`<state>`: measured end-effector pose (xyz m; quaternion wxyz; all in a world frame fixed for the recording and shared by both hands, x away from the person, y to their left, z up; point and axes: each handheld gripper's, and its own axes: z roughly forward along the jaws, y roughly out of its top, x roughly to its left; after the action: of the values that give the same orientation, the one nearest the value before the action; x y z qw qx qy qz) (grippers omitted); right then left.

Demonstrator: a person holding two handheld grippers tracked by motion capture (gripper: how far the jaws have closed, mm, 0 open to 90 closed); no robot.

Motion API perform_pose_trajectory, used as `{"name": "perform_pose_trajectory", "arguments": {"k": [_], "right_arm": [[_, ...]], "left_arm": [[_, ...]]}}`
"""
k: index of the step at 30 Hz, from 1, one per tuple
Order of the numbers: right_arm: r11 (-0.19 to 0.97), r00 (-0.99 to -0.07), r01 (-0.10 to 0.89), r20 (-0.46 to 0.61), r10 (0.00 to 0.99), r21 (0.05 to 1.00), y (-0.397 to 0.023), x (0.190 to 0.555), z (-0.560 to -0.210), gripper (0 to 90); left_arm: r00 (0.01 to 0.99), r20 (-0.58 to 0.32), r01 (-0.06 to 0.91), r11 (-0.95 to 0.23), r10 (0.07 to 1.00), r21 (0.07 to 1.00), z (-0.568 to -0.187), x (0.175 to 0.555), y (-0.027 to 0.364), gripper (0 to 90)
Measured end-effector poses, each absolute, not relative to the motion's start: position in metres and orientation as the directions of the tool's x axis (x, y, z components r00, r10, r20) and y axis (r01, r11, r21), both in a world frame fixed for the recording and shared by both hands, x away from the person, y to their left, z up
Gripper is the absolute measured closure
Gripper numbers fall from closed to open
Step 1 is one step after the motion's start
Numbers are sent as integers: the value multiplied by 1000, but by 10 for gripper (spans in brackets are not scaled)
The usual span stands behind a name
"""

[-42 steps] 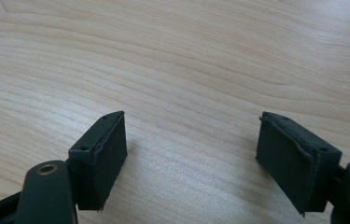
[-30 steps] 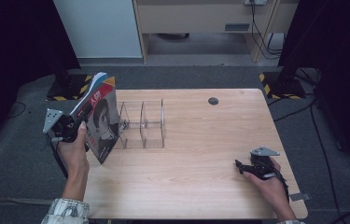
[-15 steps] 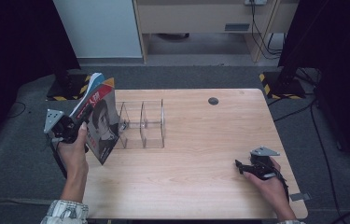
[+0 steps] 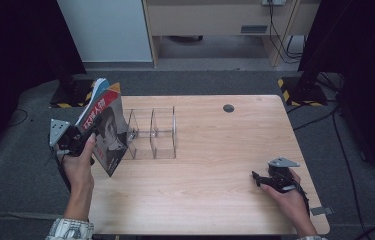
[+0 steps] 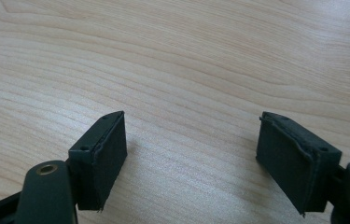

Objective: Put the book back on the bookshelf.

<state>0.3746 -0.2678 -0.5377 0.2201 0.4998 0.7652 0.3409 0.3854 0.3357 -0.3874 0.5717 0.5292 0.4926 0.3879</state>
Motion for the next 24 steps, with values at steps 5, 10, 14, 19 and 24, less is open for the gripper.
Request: {"name": "perform_pose_trajectory", "arguments": {"k": [5, 10, 14, 19, 24], "right_arm": [[268, -404, 615, 4, 915, 742, -268, 375, -538, 245], [268, -404, 615, 4, 915, 742, -268, 375, -538, 244], [269, -405, 615, 4, 914, 741, -268, 375, -538, 244], [264, -403, 616, 9, 915, 742, -267, 375, -538, 242], [273, -413, 613, 6, 911, 741, -266, 374, -538, 241]], "left_arm": [[199, -117, 81, 103, 973, 991, -391, 384, 336, 354], [219, -109, 111, 86, 970, 990, -396, 384, 334, 263], [219, -105, 121, 79, 970, 989, -397, 382, 334, 220], [225, -113, 126, 86, 968, 988, -397, 379, 335, 161], [227, -107, 146, 75, 968, 986, -399, 377, 333, 146]]}}
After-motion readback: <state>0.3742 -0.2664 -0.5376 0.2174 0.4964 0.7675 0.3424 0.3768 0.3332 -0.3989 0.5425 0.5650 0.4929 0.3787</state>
